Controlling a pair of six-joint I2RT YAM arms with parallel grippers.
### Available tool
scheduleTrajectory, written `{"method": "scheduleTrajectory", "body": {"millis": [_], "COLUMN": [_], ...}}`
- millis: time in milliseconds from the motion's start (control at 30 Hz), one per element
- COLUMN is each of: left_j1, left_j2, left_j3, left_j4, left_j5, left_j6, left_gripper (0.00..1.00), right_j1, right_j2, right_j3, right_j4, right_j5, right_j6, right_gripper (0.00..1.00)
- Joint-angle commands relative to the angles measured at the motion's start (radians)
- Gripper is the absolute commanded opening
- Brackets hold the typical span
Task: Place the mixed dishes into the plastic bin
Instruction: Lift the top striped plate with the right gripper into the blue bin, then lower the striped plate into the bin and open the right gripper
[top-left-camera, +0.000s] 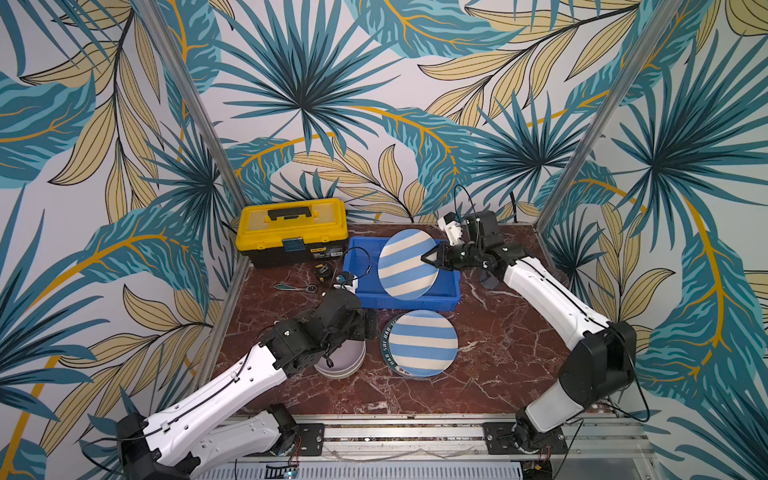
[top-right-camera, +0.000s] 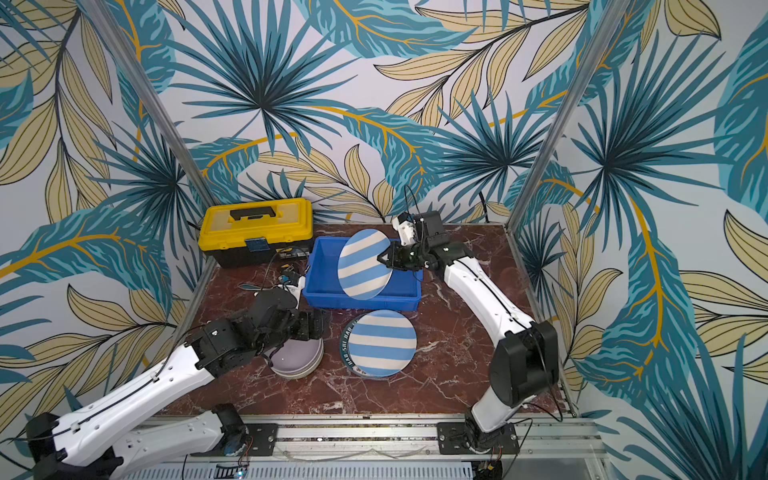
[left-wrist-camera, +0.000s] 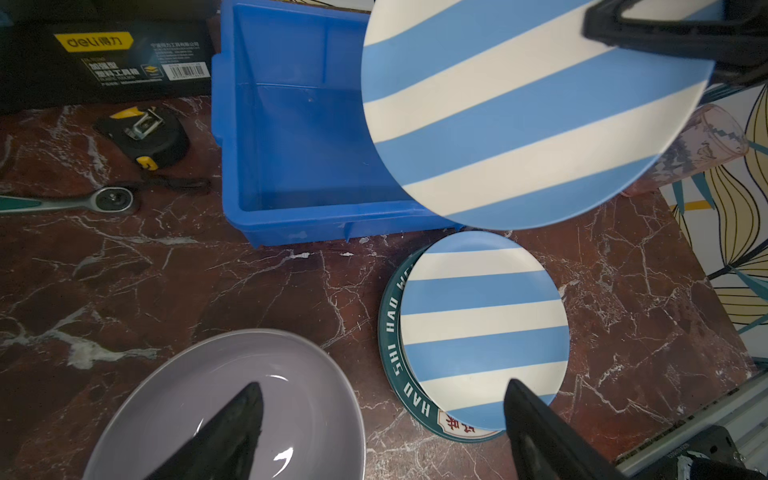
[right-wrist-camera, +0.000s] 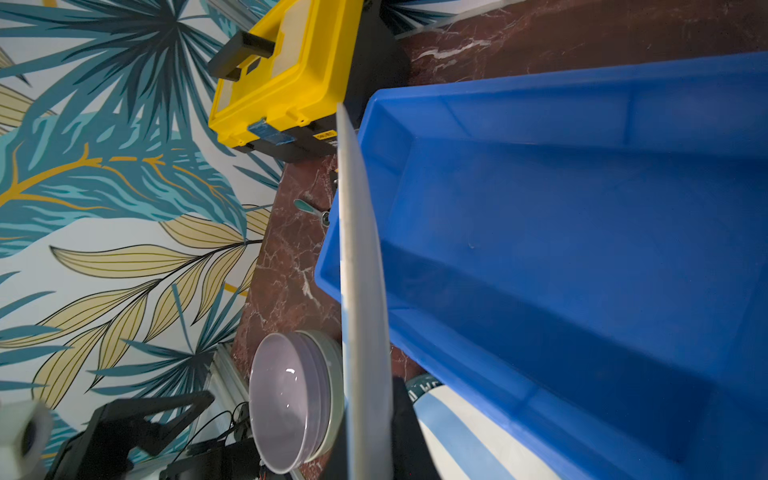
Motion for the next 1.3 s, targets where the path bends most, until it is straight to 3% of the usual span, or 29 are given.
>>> {"method": "scheduleTrajectory", "body": {"millis": [0,233,467,1033,1267], "left_j1": [0.006,0.006,0.006,0.006,0.006], "left_j2": [-0.018,-0.035,-0.052,-0.031,-0.014], "left_j3": [-0.004,-0.013,-0.029,-0.038,-0.037], "left_j4": [-0.023,-0.028,-0.028,-0.027,-0.026], "left_j5": [-0.014,-0.013,-0.018,-0.027,-0.027], "left_j6": [0.011,0.014,0.005,0.014,0.015], "left_gripper": [0.91,0.91,0.91,0.92,0.92], "right_j1": [-0.011,-0.018,-0.018,-0.018,-0.018], "right_j2": [0.095,0.304,0.414,0.49,0.472], "right_j3": [0.082,0.254,0.281,0.152,0.063], "right_j4": [-0.019,-0.019,0.036,0.107,0.137], "right_j5": [0.043,0.052,0.036,0.021,0.031], "right_j6": [-0.019,-0.008,0.033,0.089,0.093], "right_gripper": [0.0,0.0,0.0,0.0,0.1]}}
